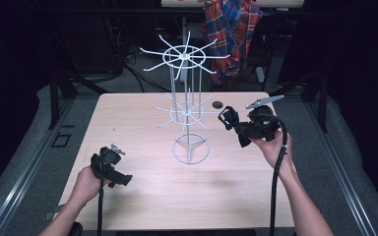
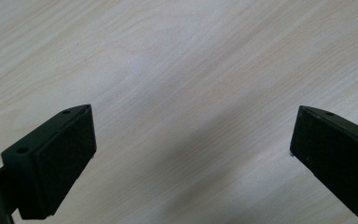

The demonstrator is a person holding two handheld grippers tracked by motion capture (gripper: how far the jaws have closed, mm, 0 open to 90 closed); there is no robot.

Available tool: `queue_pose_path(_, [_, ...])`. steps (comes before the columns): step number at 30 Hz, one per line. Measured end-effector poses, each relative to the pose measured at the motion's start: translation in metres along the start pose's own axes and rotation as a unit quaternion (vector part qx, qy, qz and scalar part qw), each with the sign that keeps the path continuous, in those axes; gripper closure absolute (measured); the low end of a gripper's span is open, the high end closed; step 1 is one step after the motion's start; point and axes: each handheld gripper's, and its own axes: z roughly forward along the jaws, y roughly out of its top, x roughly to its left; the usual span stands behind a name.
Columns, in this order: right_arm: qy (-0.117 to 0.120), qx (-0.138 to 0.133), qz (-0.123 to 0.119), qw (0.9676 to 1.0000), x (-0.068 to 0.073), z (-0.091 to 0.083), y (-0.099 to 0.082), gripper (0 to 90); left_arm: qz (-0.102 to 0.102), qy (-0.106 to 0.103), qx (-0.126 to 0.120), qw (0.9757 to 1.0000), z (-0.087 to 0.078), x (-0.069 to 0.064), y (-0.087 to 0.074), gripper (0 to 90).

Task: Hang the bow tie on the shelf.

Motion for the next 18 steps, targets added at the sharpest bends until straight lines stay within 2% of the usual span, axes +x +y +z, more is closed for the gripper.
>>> queue_pose_path(18, [0.002, -0.003, -0.003, 1.0, 0.0015, -0.0003, 0.0044, 74.3, 0.0, 0.001, 0.002, 1.0, 0.0003, 0.0004, 0.0, 0.2])
